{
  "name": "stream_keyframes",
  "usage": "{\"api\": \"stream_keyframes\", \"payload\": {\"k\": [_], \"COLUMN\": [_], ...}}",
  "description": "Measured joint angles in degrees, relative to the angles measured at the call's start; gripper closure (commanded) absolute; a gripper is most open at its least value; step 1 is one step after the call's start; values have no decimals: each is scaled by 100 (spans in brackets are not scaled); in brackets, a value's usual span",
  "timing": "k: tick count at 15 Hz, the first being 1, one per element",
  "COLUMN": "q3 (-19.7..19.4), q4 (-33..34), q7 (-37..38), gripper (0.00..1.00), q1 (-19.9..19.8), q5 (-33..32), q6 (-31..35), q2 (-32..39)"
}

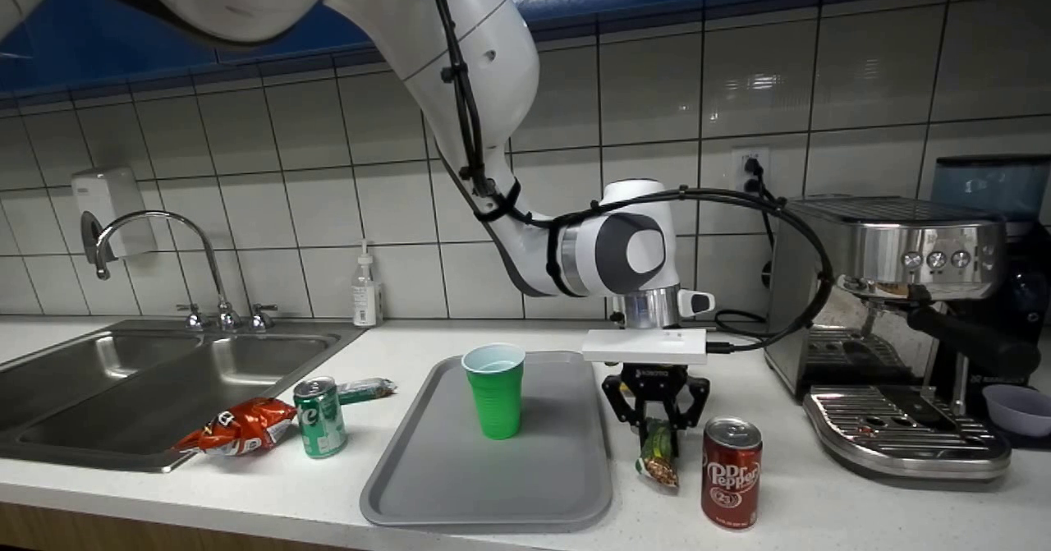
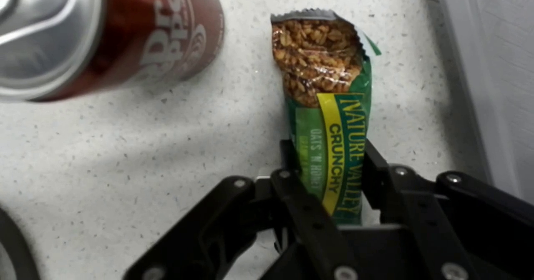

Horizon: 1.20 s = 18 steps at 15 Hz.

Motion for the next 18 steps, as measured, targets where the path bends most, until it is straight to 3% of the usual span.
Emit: {"api": "stream_keyframes", "payload": {"k": [8,18], "q3": [150,372], "q4": [-173,-1083], "q7": [-322,-417], "gripper": [86,86], "q1": [-8,28], "q5": [-26,-41], "q6": [-38,-52], "q2": [-320,-908]}}
